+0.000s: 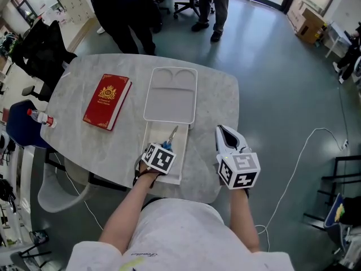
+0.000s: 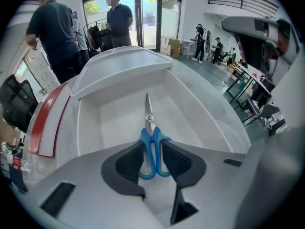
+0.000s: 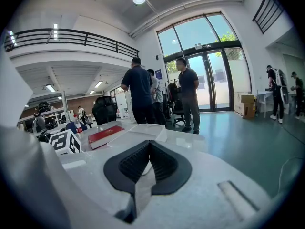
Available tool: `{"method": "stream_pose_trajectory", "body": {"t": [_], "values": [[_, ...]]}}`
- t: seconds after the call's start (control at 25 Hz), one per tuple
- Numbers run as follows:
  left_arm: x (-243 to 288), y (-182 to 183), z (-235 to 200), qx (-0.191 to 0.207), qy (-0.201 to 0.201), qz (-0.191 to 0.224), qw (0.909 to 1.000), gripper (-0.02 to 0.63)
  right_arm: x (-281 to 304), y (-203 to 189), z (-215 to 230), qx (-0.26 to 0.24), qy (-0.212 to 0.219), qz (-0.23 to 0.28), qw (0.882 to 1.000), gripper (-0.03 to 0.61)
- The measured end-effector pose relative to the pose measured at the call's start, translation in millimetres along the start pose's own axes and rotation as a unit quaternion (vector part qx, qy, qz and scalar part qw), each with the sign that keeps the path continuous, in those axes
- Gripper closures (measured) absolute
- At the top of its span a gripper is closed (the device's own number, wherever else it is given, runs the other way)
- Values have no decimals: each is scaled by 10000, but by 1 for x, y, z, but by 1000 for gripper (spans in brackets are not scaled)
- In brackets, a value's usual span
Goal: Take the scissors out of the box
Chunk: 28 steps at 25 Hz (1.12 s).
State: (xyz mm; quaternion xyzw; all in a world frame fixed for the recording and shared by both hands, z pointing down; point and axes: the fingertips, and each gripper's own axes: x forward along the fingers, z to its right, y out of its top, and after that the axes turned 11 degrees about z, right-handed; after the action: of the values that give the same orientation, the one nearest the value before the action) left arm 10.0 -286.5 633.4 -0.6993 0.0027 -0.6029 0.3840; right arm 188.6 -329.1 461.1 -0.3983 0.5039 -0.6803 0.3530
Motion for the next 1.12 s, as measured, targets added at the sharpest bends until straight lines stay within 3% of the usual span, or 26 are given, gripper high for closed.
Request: {"method": "stream_pose_trajectory", "body": {"t": [0.2,1.12], "values": [[2,-2,-1,-346,-109,47,9993,492,3,-2,-2,7,32,-27,10000,572],[-8,0,-2,-414,-175,331,9984,531,-7,0,-12,-30,-18,-1,10000,572]]}}
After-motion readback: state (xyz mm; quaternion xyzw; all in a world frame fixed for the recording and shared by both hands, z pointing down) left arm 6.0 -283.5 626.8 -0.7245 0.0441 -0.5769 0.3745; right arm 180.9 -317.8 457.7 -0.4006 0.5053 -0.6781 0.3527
